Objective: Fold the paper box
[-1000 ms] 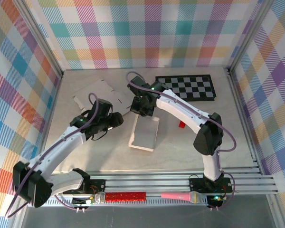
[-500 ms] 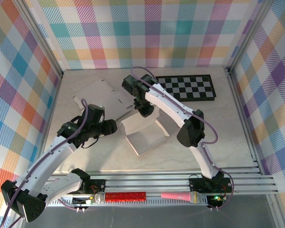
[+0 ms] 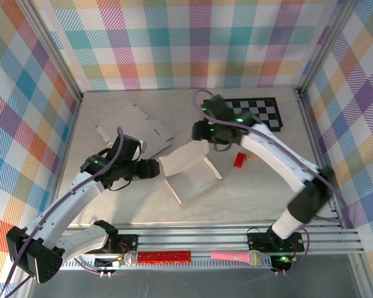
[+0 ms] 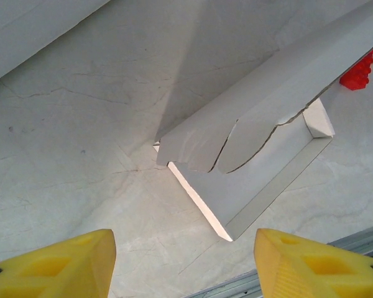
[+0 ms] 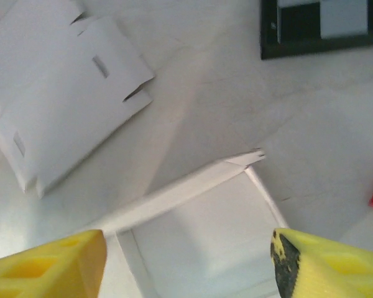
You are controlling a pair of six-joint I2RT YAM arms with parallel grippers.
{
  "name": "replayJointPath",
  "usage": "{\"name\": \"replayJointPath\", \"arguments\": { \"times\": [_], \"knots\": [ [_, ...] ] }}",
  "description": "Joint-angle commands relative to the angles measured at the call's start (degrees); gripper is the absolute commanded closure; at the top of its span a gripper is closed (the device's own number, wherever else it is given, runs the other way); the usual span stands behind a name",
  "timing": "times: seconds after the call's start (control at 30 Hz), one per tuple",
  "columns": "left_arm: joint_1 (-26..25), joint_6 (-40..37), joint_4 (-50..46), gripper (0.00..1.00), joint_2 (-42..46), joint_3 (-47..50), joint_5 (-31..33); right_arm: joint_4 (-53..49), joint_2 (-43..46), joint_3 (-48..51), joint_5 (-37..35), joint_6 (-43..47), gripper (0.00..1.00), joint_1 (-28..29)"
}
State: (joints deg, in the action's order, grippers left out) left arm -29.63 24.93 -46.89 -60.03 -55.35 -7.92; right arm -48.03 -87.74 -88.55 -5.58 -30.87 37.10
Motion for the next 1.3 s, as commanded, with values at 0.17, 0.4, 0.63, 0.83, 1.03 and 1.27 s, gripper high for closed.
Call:
{"name": "replayJointPath", "arguments": {
  "times": [0.17,0.4,0.63,0.83,1.03,1.27],
  "knots": [
    [-2.5,-1.1,2.8,0.43,-5.4,-1.5,4.6,6.6,1.3,13.9,23.7,44.2,0.39,-13.7],
    [-3.3,0.9,6.5,0.51,-8.1,-0.4,6.6,13.3,-6.7,13.3,31.6,54.9,0.32,-17.4],
    [-4.4,1.4,8.0,0.6,-9.5,-0.2,6.4,9.6,-13.2,8.7,37.9,64.3,0.3,-17.9],
    [-4.4,1.1,7.4,0.6,-9.9,-0.2,7.2,7.9,-16.3,4.7,40.4,64.6,0.39,-17.7],
    [-4.4,1.2,7.8,0.62,-11.6,-0.8,7.9,7.6,-16.4,4.1,38.8,64.7,0.48,-16.6],
    [-4.4,0.8,8.1,0.65,-13.3,-1.6,8.5,8.0,-16.7,3.7,37.8,64.2,0.5,-15.8]
  ]
}}
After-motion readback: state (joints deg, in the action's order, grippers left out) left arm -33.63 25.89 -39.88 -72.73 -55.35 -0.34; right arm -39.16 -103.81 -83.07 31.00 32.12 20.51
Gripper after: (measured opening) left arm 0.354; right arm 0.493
